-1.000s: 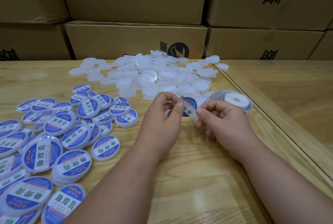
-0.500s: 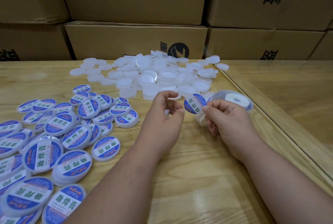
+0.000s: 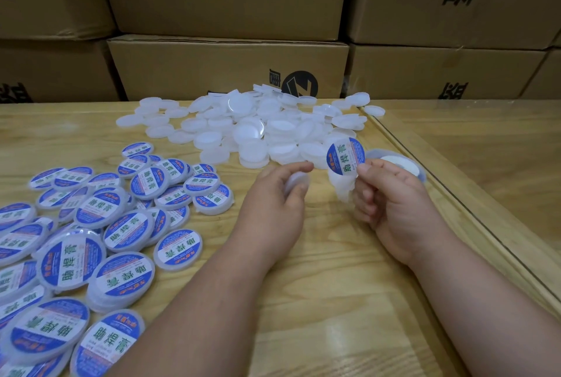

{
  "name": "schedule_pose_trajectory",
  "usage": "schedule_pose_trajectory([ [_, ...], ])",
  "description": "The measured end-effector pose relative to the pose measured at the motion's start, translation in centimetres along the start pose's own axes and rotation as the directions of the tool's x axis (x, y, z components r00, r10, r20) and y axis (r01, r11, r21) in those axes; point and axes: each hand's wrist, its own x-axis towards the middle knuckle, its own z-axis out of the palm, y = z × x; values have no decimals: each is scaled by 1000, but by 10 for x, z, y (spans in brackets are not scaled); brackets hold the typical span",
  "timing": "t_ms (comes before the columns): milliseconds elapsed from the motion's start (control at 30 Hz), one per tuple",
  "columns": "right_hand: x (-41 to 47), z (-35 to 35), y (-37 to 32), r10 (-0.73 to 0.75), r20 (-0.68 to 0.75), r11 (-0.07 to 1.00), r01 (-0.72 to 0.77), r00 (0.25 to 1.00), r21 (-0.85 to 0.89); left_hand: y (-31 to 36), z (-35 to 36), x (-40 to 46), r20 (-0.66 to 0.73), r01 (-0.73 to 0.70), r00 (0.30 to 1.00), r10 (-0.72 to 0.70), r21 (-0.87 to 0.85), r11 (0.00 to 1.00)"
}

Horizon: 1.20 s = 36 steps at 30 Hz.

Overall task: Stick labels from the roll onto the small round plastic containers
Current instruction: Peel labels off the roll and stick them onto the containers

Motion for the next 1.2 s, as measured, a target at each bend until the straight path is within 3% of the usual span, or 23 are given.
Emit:
schedule_pose_trajectory([
  [100,-4,1,-5,42,182,992,-63,982,112,0,-3,1,-55,14,998,-19,-81,997],
  [167,-8,4,-6,73,270,988,-106,960,108,0,-4,1,-39,82,995,-94,-244,966],
  [300,-11,15,-1,169,274,985,-170,947,-21,10,-10,3,61,234,965,-256,-646,727],
  [367,-11,18,1,177,233,983,-159,956,-96,13,-14,5,131,287,947,-292,-751,594],
  [433,-10,20,3,169,197,979,-141,966,-147,13,-17,6,187,322,939,-290,-778,540],
  [700,-10,23,7,160,158,963,-119,974,-242,11,-12,5,270,333,942,-198,-692,641],
  [1200,-8,22,10,149,135,956,-108,980,-271,7,-10,5,245,292,953,-179,-582,759],
])
